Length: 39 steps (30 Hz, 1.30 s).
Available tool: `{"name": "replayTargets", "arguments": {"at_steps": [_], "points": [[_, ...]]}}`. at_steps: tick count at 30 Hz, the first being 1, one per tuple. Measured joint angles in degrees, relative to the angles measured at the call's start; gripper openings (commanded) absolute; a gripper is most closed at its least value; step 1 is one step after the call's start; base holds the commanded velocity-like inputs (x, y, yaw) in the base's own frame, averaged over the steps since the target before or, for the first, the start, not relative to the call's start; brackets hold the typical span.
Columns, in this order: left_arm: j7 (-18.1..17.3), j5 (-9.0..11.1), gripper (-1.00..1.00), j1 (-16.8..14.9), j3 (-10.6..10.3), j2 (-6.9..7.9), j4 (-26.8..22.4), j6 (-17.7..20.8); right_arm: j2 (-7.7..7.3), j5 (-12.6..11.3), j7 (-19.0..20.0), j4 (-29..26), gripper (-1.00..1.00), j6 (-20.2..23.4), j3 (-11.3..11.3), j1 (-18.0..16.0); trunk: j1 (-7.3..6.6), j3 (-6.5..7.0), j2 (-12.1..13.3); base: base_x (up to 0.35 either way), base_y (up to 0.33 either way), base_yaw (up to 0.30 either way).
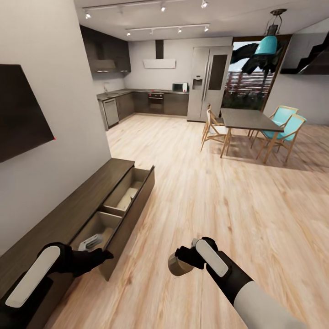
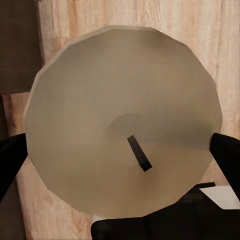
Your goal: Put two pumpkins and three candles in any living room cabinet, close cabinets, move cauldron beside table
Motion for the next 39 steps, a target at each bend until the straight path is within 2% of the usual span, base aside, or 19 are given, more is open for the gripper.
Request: {"name": "replayTargets", "arguments": {"at_steps": [39], "points": [[0.1,0.0,1.0,0.0,-0.1,0.1,0.0,0.0,0.07,0.0,0.1,0.0,-1.0,0.0,0.0,0.0,0.0,-0.04,0.0,0.33,0.0,-0.051]]}}
